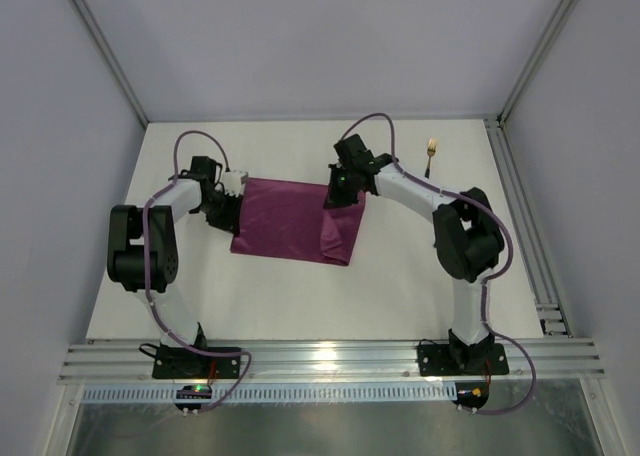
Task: Fold the napkin into a case and place the utensils inside
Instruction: Fold the rectangle-folded napkin at the center of the board.
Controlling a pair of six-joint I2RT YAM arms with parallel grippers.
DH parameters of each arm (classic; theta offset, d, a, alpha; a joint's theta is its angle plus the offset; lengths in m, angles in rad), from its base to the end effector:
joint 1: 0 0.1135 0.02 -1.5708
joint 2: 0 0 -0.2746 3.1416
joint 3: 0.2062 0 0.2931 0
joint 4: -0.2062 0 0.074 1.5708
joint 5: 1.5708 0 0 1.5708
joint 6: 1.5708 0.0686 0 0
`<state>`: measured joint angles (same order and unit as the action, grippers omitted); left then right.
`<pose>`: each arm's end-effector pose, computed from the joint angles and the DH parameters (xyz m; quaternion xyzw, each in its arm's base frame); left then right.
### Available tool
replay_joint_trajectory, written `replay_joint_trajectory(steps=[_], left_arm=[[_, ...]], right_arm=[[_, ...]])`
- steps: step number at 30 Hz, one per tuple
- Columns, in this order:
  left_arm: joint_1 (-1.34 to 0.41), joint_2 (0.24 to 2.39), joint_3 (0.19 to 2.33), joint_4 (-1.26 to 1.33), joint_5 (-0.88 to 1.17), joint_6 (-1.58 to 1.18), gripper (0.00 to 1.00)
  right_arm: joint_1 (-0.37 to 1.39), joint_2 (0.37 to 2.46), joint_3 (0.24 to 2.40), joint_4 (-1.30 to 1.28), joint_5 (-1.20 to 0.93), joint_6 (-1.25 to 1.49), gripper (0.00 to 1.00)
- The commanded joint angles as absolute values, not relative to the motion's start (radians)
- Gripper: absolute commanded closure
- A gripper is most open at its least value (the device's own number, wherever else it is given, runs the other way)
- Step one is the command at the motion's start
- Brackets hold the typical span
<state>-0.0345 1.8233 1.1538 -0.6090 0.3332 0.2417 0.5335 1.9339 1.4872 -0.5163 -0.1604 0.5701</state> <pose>0.3898 -0.0359 0.1155 0.1582 0.9630 -0.1483 0.1598 0.4104 0.2551 0.1840 -0.0066 0.9514 0.2215 0.2139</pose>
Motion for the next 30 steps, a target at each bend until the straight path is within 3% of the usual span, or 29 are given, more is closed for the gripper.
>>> replay_joint_trajectory(steps=[1,9,30], left_arm=[[-0.032,1.842,1.135,-0.575,0.324,0.241,0.78],[-0.029,1.85,1.126,-0.56,0.328,0.247,0.8],[-0.029,1.859,1.124,-0.558,0.342,0.245,0.82]], right_arm=[[0.618,2.078,1.638,-0.471,-0.228,0.684,0.96],[0.738,2.273,1.906,-0.4,-0.27,0.816,0.96],[0.788,2.41,1.953,-0.176,-0.262,1.103,0.96]])
